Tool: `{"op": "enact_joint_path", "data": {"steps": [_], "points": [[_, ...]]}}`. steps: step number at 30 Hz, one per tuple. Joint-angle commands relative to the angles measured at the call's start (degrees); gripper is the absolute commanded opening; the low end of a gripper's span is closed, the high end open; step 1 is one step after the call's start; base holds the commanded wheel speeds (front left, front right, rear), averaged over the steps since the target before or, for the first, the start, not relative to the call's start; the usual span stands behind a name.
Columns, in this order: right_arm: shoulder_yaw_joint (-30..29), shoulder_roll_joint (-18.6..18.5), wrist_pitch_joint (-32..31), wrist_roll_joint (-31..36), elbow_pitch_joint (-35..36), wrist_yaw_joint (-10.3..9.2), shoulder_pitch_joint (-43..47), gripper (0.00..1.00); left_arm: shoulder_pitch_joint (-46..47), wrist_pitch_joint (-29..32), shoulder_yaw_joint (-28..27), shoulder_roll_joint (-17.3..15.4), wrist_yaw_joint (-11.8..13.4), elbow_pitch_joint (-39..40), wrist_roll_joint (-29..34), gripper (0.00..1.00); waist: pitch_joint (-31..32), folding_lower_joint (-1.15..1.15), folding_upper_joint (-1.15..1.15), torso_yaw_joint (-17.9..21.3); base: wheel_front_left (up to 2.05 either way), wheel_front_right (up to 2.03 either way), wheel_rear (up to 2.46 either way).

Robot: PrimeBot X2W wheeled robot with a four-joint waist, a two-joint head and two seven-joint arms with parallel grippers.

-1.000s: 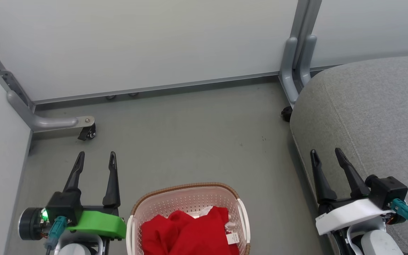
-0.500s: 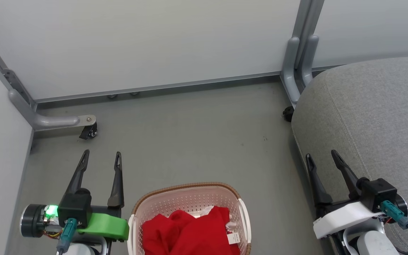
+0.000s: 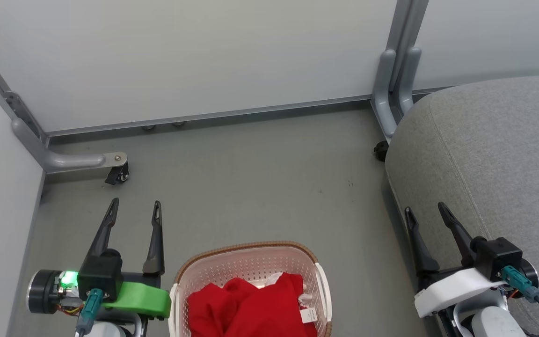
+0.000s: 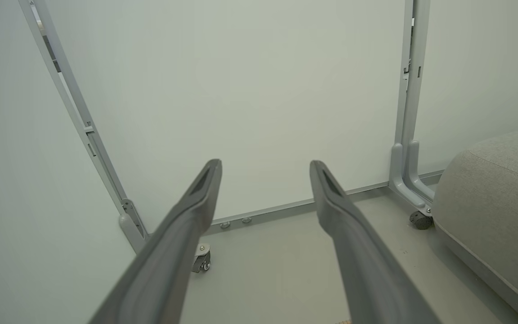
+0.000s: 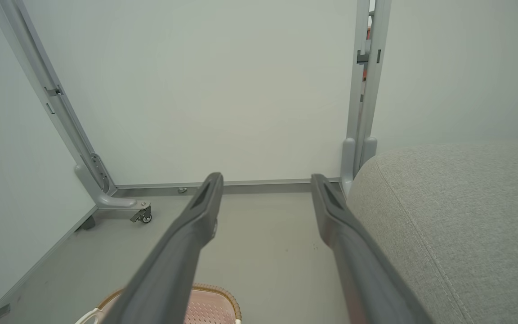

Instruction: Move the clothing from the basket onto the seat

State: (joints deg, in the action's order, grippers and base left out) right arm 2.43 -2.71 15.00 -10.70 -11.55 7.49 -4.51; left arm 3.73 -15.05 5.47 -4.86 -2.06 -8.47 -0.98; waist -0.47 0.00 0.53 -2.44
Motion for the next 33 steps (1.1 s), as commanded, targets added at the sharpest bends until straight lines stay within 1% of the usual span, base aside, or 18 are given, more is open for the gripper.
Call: {"op": "enact_joint_path", "data": {"steps": [1,13,18,24,33], "points": [[-0.1,-0.3,0.3,-0.1,-0.2,0.00,-0.7,1.00,-0.7,-0.2,-0.2,-0.1,-0.1,-0.1,-0.8,1.00,0.0,0.00,-0.53,0.0,0.00,0.00,0.00],[0.1,-0.3,0.3,-0.2,-0.9,0.00,-1.0,1.00,-0.3,-0.2,-0.6,0.0,-0.6,-0.2,-0.8,1.00,-0.8,0.00,-0.53,0.3,0.00,0.00,0.00],[0.3,-0.3,0.3,-0.1,-0.8,0.00,-1.6,1.00,0.9,-0.1,0.0,0.1,-1.6,-0.7,-1.0,1.00,-1.8,0.00,-0.53,0.9,0.00,0.00,0.00],[1.1,-0.3,0.3,-0.1,-0.3,0.00,-3.1,1.00,2.7,-0.1,1.1,0.1,-2.8,-1.9,-1.3,1.00,-4.1,0.00,-0.53,3.0,0.00,0.00,0.00],[1.9,-0.3,0.3,-0.5,1.5,0.00,-5.6,1.00,6.1,-0.1,3.0,-1.0,-4.4,-3.9,-1.0,1.00,-10.0,0.00,-0.53,8.0,0.00,0.00,0.00]]}}
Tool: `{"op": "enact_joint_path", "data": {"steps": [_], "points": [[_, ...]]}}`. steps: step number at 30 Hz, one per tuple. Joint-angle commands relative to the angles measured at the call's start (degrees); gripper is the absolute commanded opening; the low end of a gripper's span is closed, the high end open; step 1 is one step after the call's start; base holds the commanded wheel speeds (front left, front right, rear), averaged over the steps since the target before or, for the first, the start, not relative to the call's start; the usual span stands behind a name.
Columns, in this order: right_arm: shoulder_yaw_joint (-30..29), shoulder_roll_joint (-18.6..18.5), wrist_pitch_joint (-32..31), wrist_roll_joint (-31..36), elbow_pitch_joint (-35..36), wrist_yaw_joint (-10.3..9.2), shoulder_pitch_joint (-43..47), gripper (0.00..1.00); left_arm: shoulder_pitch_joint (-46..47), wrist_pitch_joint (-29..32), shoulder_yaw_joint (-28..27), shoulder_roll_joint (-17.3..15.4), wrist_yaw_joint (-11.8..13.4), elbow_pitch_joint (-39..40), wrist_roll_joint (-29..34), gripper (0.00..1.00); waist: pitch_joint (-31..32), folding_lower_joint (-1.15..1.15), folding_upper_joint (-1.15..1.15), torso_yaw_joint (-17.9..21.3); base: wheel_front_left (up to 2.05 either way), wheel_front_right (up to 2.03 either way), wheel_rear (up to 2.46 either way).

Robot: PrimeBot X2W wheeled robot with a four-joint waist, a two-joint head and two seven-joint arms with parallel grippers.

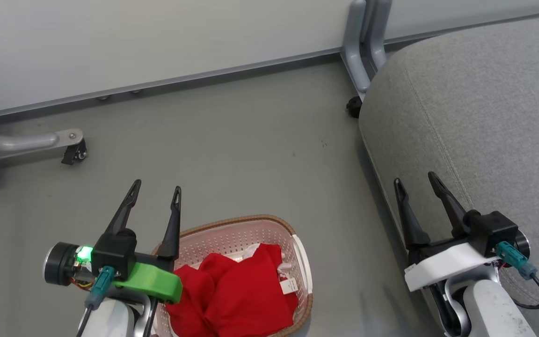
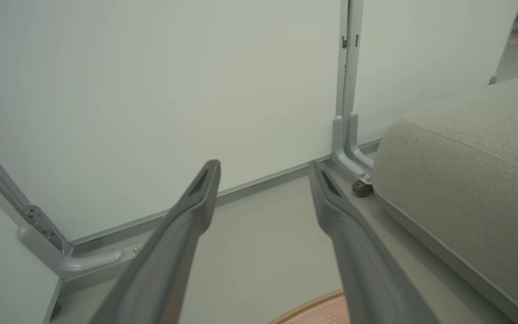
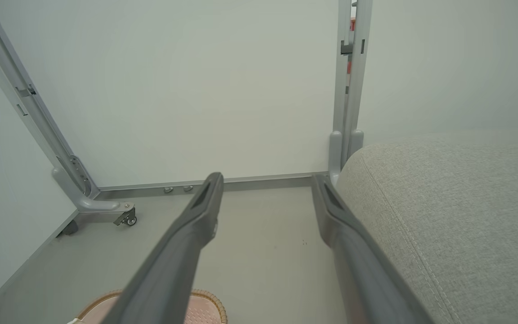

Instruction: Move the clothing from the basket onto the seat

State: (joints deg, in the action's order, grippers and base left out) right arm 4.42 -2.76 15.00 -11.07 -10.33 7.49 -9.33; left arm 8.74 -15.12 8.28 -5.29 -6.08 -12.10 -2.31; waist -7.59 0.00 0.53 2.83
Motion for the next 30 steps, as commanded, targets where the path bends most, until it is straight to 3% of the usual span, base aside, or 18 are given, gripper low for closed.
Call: {"op": "enact_joint_path", "data": {"steps": [1,10,30], "points": [[0.1,-0.2,0.3,-0.2,0.5,-0.01,-1.0,1.00,1.4,-0.1,0.3,-0.8,-0.5,-0.4,0.5,1.00,-3.5,0.00,-0.53,3.3,0.00,0.00,0.00],[0.9,-0.2,0.3,-0.9,3.1,-0.01,-3.8,1.00,6.1,-0.1,3.4,-3.1,-1.2,-4.1,0.3,1.00,-10.7,0.00,-0.53,7.8,0.00,0.00,0.00],[2.4,-0.2,0.3,-2.7,9.3,-0.01,-10.1,1.00,17.3,-0.1,14.2,-10.6,-1.5,-15.5,-2.6,1.00,-26.7,0.00,-0.53,13.0,0.00,0.00,0.00]]}}
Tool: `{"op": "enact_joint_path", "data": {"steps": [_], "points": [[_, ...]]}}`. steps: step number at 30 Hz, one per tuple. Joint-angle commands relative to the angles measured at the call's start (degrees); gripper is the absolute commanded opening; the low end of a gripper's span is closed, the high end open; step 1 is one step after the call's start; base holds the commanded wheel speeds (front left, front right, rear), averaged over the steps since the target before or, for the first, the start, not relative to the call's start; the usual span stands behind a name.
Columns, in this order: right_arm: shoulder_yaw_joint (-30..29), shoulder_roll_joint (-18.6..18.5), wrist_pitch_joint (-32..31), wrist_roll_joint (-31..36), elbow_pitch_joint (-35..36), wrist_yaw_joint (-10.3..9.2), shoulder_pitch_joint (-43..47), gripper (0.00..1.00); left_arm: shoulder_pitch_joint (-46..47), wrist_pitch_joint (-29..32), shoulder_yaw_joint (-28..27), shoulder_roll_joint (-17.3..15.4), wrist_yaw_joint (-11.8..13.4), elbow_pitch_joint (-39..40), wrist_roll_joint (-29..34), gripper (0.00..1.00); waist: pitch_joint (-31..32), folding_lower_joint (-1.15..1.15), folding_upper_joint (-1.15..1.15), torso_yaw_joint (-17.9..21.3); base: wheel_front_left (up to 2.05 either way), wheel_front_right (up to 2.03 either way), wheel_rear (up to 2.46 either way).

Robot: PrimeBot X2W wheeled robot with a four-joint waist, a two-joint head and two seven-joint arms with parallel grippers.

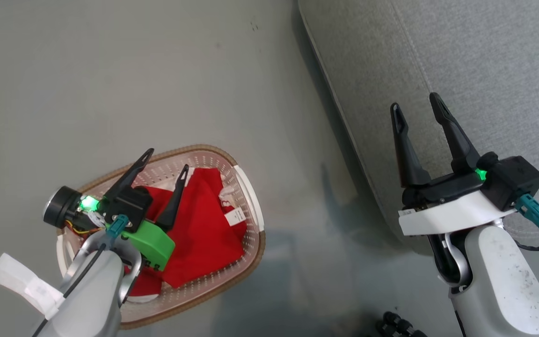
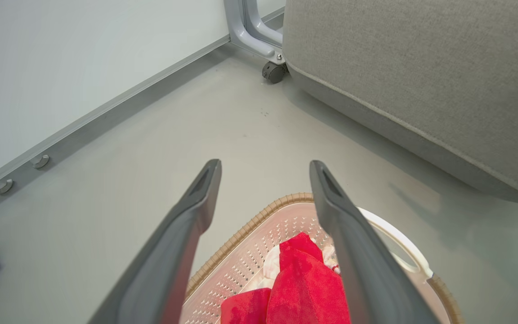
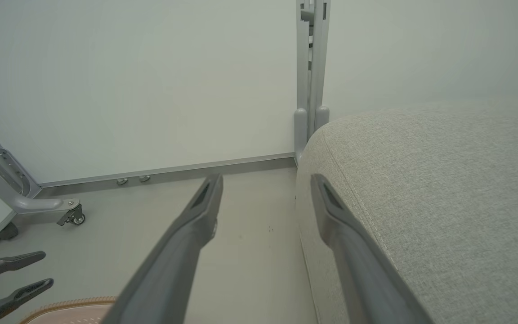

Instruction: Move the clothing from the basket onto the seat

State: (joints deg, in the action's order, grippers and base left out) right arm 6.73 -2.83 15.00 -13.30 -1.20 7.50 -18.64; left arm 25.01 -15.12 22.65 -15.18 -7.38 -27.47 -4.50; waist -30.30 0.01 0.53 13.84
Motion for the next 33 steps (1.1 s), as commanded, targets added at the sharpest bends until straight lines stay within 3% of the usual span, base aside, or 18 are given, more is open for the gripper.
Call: {"op": "enact_joint_path", "data": {"steps": [1,19,33], "points": [[0.2,-0.1,0.3,-0.5,0.5,-0.02,-1.1,1.00,1.7,-0.1,0.5,-1.0,-0.2,-1.0,-0.8,1.00,-4.9,-0.01,-0.53,2.1,0.00,0.00,0.00],[0.7,-0.1,0.3,0.2,4.0,-0.03,-3.7,1.00,11.1,-0.1,9.7,-4.5,-0.2,-16.6,-2.9,1.00,-14.4,-0.01,-0.53,3.0,0.00,0.00,0.00],[1.0,-0.1,0.3,0.1,5.7,-0.02,-4.3,1.00,19.0,-0.1,18.8,-3.9,-0.2,-30.5,-5.8,1.00,-19.5,-0.01,-0.53,3.1,0.00,0.00,0.00]]}}
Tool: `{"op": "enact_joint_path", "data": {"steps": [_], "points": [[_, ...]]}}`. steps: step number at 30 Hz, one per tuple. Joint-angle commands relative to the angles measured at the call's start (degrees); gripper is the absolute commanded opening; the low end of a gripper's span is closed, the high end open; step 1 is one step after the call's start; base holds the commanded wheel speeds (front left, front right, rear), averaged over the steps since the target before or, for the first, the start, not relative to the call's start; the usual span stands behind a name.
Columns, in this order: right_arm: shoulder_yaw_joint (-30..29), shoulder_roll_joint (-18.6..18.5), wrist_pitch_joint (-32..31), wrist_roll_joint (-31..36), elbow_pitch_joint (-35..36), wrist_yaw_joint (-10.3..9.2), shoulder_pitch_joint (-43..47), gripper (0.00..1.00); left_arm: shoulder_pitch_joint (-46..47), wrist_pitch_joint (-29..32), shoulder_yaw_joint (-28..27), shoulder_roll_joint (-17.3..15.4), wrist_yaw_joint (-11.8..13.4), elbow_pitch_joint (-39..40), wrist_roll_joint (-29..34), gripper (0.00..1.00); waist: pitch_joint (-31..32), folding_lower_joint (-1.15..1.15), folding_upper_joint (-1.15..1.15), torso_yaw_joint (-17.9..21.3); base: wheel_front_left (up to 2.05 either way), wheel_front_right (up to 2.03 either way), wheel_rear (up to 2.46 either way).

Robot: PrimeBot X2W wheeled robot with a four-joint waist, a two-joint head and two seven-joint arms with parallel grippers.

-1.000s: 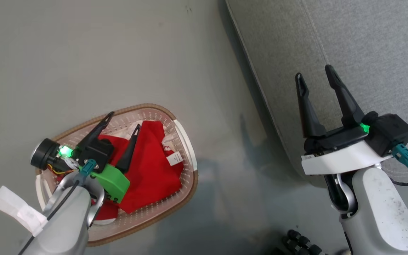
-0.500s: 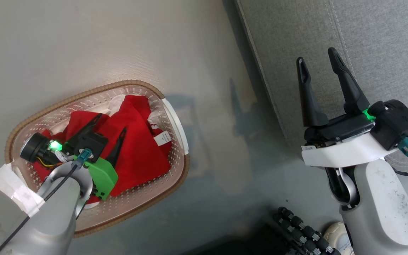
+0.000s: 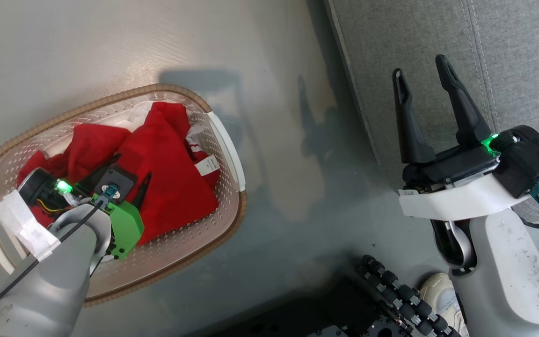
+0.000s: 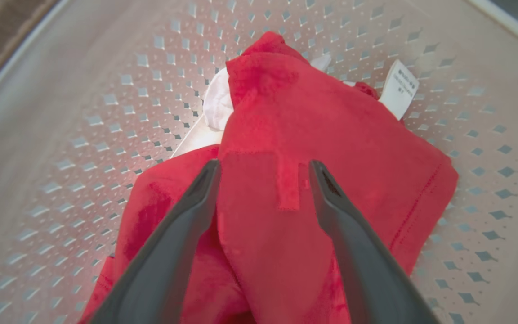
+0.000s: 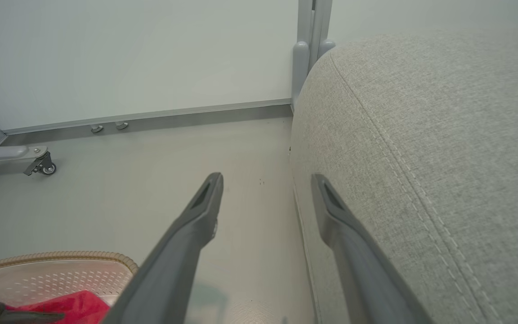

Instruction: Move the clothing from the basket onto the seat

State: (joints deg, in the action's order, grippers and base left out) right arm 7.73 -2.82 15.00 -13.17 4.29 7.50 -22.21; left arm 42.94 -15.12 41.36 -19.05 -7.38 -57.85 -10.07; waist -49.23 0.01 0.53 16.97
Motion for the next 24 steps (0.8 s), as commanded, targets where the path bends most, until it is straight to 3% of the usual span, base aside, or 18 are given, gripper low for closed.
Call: {"op": "enact_joint_path", "data": {"steps": [1,12,24], "points": [[-0.1,-0.1,0.3,0.0,0.3,-0.03,-0.8,1.00,1.6,-0.1,1.0,0.0,-0.2,-1.3,-0.4,1.00,-0.8,-0.01,-0.53,0.0,0.00,0.00,0.00],[-0.3,-0.1,0.3,0.5,1.4,-0.03,-0.6,1.00,7.2,0.4,10.0,1.5,-0.2,-12.2,-1.5,1.00,-3.4,-0.01,-0.53,-0.3,0.00,0.00,0.00],[-0.2,-0.1,0.3,1.2,2.5,-0.03,-0.3,1.00,10.9,6.4,17.4,3.0,-0.2,-15.0,-2.9,1.00,-5.9,-0.01,-0.53,-1.2,0.00,0.00,0.00]]}}
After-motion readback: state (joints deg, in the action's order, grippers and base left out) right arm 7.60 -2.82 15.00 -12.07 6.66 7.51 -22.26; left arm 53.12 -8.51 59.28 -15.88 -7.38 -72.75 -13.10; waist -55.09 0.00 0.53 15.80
